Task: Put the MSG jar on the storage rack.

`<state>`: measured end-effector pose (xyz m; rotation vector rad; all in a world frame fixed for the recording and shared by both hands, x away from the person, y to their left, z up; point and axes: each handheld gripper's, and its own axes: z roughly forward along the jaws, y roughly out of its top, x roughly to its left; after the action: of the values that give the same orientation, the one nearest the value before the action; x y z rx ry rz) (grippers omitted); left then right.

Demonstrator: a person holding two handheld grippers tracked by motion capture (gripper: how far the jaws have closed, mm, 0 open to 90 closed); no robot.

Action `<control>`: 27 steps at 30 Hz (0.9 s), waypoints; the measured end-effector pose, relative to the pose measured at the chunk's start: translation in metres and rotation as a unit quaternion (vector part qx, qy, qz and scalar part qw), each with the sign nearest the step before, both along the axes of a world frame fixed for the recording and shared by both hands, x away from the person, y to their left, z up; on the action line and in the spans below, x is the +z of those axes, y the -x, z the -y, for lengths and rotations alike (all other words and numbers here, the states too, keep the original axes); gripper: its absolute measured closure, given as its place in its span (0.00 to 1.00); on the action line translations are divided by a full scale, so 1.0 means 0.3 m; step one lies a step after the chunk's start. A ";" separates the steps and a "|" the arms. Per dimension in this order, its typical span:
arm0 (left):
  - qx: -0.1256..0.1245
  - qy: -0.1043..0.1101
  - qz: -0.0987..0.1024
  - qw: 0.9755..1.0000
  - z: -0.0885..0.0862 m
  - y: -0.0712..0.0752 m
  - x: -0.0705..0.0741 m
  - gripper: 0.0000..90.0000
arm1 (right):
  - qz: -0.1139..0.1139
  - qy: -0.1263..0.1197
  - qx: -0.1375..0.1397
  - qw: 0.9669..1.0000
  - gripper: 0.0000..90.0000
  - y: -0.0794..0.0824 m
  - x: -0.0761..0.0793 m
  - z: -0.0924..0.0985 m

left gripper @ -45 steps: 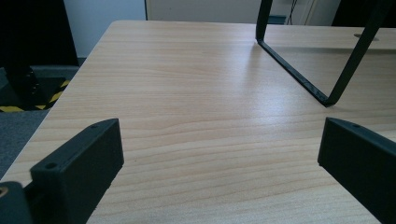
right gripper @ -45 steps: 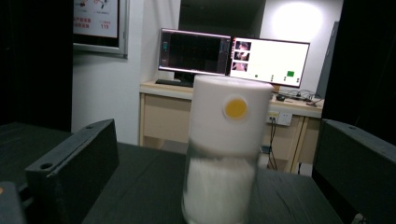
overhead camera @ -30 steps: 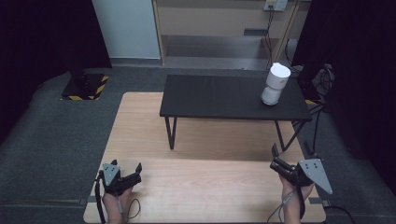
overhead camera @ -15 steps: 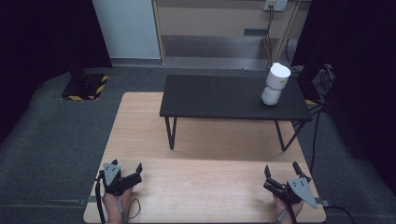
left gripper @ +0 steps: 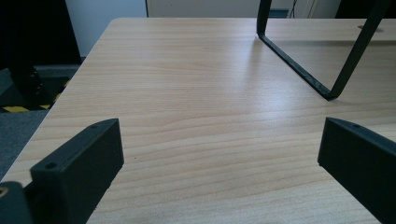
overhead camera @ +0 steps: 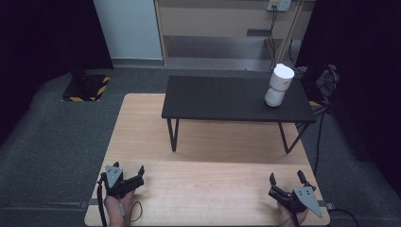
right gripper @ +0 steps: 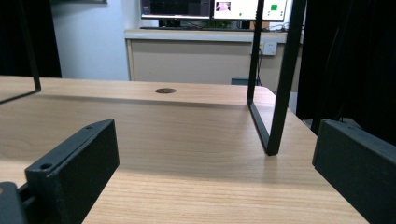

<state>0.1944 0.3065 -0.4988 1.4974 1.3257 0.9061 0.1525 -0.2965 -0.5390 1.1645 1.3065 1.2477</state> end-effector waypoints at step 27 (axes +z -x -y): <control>-0.004 0.003 0.000 1.000 -0.005 0.001 -0.001 0.00 | -0.013 0.011 -0.004 1.000 0.01 -0.002 0.011 -0.011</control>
<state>0.1940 0.3079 -0.4992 1.4957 1.3207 0.8970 0.1531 -0.2930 -0.5358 1.1717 1.3312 1.2132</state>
